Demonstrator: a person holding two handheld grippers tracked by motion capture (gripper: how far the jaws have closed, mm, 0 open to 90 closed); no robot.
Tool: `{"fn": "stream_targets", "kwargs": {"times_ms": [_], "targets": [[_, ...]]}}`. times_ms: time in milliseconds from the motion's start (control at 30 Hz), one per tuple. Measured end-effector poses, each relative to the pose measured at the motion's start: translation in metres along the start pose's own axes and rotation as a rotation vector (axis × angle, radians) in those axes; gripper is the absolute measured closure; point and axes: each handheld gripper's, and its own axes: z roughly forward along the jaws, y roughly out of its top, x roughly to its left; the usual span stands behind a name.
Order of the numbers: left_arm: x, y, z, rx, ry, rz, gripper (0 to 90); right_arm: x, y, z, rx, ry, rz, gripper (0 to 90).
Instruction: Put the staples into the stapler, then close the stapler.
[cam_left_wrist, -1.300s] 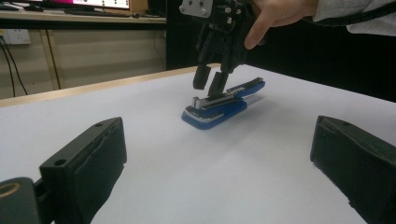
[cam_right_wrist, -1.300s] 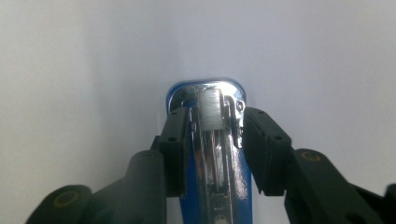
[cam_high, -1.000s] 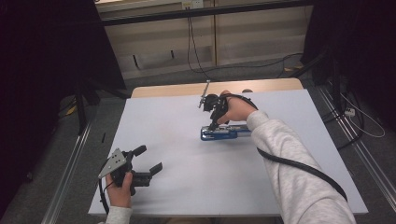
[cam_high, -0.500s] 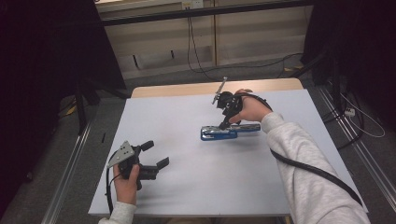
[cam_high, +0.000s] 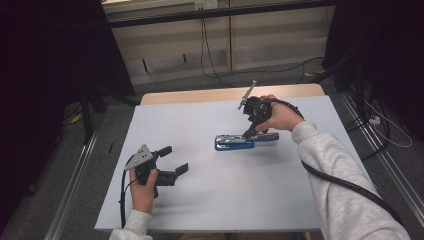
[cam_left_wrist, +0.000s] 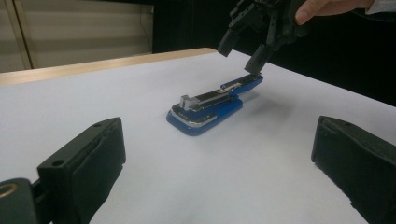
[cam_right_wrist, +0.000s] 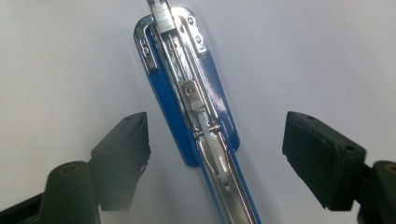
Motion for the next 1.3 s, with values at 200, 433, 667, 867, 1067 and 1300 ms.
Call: {"fn": "stream_targets", "kwargs": {"times_ms": [200, 433, 667, 867, 1067, 1300], "targets": [[0.000, 0.004, 0.011, 0.015, 0.003, 0.005, 2.9, -0.001, -0.010, -0.004, -0.010, -0.003, 0.018, 20.3], [0.002, 0.008, 0.024, 0.026, -0.005, -0.009, 2.6, -0.003, -0.025, -0.011, -0.015, -0.022, 0.048, 19.6], [0.004, 0.011, 0.042, 0.072, -0.015, -0.014, 2.3, -0.009, -0.044, -0.019, -0.049, -0.044, 0.078, 18.8], [0.005, 0.010, 0.055, 0.108, -0.014, -0.010, 2.3, -0.011, -0.057, -0.023, -0.062, -0.062, 0.109, 17.9], [0.007, 0.012, 0.070, 0.115, 0.003, -0.038, 2.5, -0.013, -0.068, -0.026, -0.075, -0.074, 0.142, 18.1], [0.009, 0.015, 0.085, 0.162, 0.019, -0.046, 5.1, -0.016, -0.084, -0.026, -0.076, -0.092, 0.174, 20.5]]}}
